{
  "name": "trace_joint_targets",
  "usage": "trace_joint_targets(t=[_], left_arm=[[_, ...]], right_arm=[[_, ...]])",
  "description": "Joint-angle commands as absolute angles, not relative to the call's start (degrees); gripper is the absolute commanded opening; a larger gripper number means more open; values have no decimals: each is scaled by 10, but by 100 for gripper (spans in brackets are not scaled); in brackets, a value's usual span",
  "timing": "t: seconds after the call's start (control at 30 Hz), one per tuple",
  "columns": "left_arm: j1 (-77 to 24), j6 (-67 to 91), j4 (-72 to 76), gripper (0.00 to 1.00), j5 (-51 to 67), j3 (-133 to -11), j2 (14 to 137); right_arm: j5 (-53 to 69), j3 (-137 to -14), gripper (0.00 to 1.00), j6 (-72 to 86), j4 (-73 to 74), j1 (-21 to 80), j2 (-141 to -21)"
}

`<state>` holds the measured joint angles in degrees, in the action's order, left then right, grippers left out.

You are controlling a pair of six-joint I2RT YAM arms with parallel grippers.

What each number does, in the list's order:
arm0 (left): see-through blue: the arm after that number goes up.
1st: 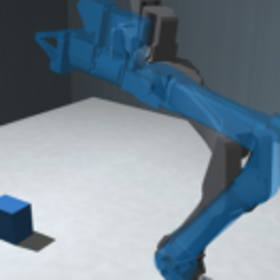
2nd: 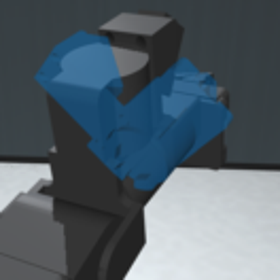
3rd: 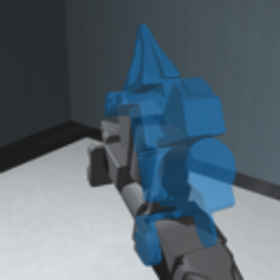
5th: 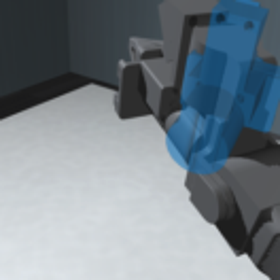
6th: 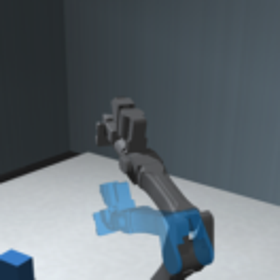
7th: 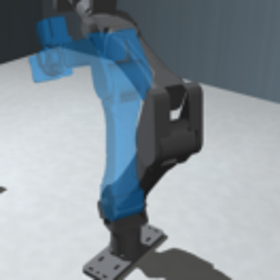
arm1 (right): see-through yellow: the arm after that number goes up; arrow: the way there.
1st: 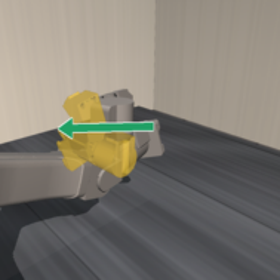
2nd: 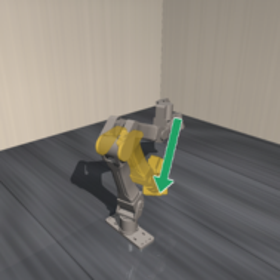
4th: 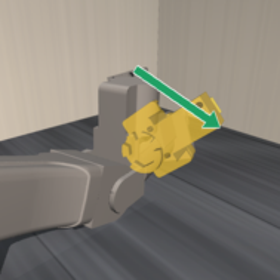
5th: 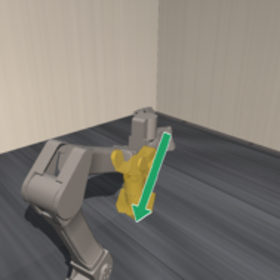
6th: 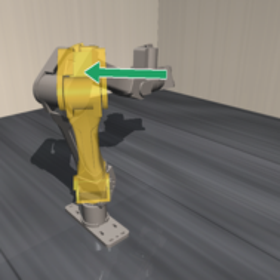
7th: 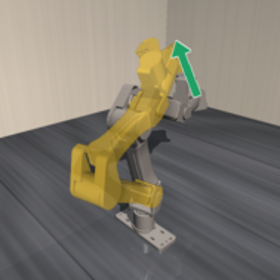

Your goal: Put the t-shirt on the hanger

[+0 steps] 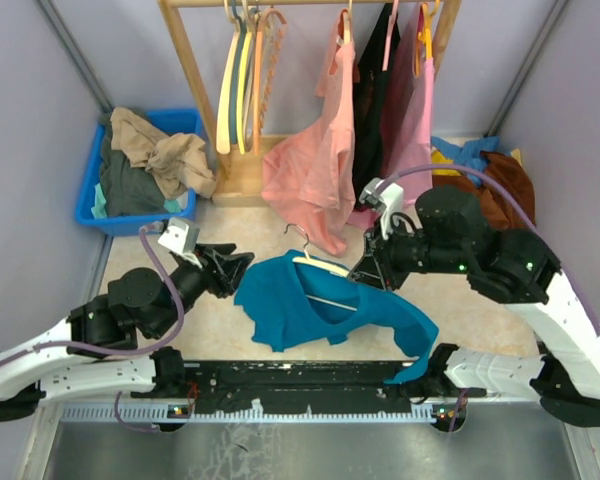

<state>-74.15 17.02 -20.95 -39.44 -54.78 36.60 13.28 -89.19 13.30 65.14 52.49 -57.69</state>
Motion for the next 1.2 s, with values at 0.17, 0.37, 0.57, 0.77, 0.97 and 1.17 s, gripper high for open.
trace_joint_targets(t=[0.17, 0.37, 0.57, 0.77, 0.97, 1.17], left_arm=[[-742, 197, -263, 54, -401, -532, 355], [-741, 201, -280, 55, -413, -523, 337], [-741, 210, -305, 62, -454, -505, 322], [-741, 180, -251, 68, -472, -448, 303], [-741, 171, -242, 67, -375, -421, 258], [-741, 178, -271, 67, -274, -406, 221]], right_arm=[[103, -1010, 0, 131, 652, 530, -540], [85, -1040, 0, 128, 657, 529, -529], [101, -1066, 0, 125, 661, 529, -526], [142, -1074, 0, 123, 664, 530, -520], [170, -1095, 0, 123, 692, 529, -500], [176, -1102, 0, 132, 693, 529, -478]])
